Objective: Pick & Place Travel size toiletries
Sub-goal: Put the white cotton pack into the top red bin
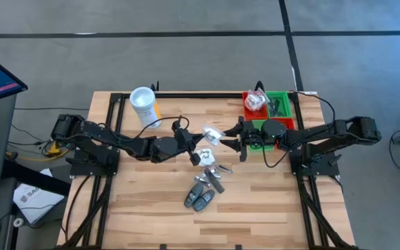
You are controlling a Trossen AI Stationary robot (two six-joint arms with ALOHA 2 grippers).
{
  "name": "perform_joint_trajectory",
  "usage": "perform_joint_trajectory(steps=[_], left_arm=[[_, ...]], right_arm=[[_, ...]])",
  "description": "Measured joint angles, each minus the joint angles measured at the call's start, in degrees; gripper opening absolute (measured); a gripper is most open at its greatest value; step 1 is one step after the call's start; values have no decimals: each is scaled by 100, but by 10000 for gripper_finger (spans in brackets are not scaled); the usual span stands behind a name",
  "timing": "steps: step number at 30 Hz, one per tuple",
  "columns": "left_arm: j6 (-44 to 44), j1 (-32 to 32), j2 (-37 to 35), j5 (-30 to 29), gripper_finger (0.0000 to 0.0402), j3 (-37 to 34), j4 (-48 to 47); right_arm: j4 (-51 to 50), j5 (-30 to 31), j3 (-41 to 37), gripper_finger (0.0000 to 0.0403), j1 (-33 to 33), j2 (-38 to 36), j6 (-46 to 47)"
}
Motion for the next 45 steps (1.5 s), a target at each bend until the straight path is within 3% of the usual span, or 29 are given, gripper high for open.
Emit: perform_joint_trajectory(steps=[12,19,33,45], left_arm=[[-2,0,0,2,0,-2,-1],[-2,-11,0,8,0,-4,-1],[-2,-11,-1,8,34,-7,-1],[0,-11,-86,-44,98,-24,-280]], right_arm=[[232,2,-2,95,-6,-2,0],[216,2,-2,8,-7,-2,-94],[214,42,-2,0,-11,-2,-155],[-76,42,-4,0,-294,-59,-210]])
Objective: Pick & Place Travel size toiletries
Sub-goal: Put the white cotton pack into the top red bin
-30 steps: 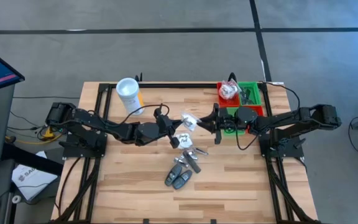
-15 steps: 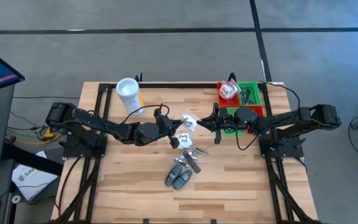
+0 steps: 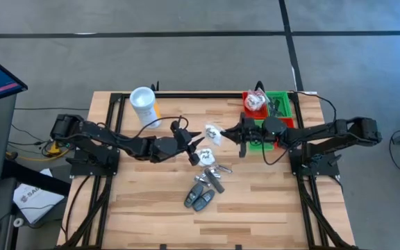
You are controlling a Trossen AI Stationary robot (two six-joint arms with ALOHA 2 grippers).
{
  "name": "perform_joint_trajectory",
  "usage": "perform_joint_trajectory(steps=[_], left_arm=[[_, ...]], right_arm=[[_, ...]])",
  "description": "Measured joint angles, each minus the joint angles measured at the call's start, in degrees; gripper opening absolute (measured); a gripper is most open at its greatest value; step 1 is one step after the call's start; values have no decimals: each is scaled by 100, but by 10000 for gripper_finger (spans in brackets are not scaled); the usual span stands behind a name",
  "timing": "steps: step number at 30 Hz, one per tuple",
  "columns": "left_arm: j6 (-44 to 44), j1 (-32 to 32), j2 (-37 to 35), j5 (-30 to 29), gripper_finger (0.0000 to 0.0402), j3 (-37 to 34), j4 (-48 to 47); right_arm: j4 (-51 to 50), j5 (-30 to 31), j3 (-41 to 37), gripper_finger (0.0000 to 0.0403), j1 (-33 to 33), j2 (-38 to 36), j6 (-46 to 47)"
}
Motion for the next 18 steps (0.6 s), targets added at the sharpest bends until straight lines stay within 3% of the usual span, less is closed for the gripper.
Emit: perform_joint_trajectory(steps=[6,18], left_arm=[[-52,-38,-211,-22,119,-2,-389],[-63,-319,-404,8,125,4,-554]], right_arm=[[-718,36,-2,0,-246,-607,-91],[-3402,1032,-2,0,-1052,-2177,-342]])
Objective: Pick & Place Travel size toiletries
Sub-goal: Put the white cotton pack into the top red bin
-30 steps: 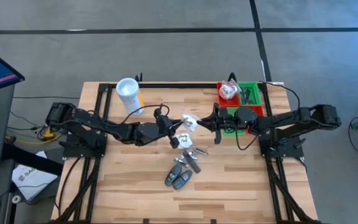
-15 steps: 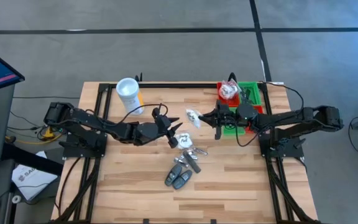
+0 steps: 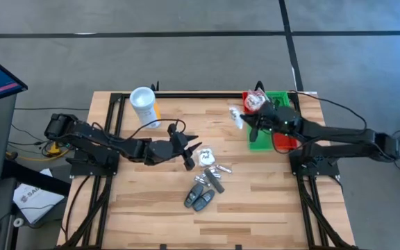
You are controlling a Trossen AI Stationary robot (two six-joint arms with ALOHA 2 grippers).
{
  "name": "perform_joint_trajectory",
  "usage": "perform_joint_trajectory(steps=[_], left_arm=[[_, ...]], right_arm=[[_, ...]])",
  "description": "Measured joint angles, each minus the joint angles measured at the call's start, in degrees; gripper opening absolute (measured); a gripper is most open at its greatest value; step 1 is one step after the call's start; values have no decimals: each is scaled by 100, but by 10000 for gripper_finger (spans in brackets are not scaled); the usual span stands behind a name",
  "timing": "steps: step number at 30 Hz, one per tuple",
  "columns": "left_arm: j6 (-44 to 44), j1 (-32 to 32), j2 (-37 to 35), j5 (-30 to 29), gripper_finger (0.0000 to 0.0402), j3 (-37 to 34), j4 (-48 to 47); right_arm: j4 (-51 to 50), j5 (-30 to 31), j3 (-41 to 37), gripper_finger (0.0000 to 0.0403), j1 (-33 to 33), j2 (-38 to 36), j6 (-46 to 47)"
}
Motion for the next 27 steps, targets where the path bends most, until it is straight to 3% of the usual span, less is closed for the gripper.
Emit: perform_joint_trajectory(steps=[10,22,27], left_arm=[[-2,-65,2,-2,122,0,-20],[-4,-94,2,0,122,0,-25],[-4,-94,4,0,122,0,-24]], right_arm=[[-992,453,-2,0,-757,-358,-157],[-622,428,-497,0,-1717,-346,-361],[-228,75,-713,0,-2174,-152,-464]])
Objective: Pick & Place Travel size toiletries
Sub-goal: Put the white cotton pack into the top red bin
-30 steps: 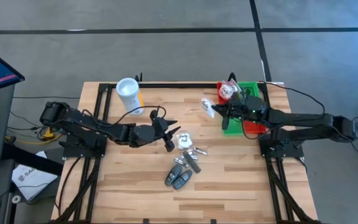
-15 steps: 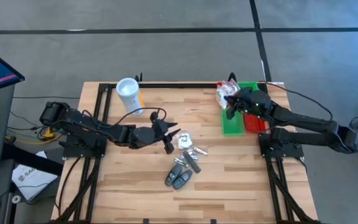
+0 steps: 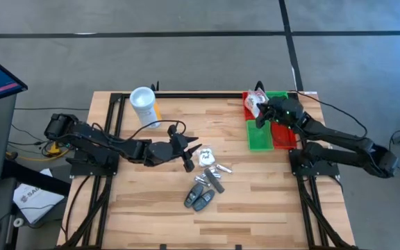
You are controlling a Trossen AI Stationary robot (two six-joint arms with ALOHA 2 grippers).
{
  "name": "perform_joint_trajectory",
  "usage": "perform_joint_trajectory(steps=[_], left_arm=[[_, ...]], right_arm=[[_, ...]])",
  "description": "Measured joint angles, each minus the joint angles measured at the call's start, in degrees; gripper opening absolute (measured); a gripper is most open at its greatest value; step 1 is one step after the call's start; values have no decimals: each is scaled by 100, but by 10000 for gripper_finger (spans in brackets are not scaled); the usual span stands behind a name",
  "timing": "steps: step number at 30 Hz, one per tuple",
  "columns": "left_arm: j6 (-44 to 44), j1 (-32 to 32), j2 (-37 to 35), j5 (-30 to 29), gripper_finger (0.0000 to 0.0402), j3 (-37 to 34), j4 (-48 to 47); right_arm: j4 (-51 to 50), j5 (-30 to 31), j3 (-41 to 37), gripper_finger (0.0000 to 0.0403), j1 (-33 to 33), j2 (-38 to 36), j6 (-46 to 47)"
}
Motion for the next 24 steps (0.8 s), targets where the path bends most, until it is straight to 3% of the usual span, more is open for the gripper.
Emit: perform_joint_trajectory(steps=[11,18,24], left_arm=[[0,0,2,0,122,0,0],[0,0,2,-1,122,0,-1],[2,0,2,-1,122,0,-2]], right_arm=[[1166,-784,-73,0,-790,1208,-56],[1545,-825,-73,0,-1144,2027,-188],[1735,-814,-73,0,-1386,2199,-280]])
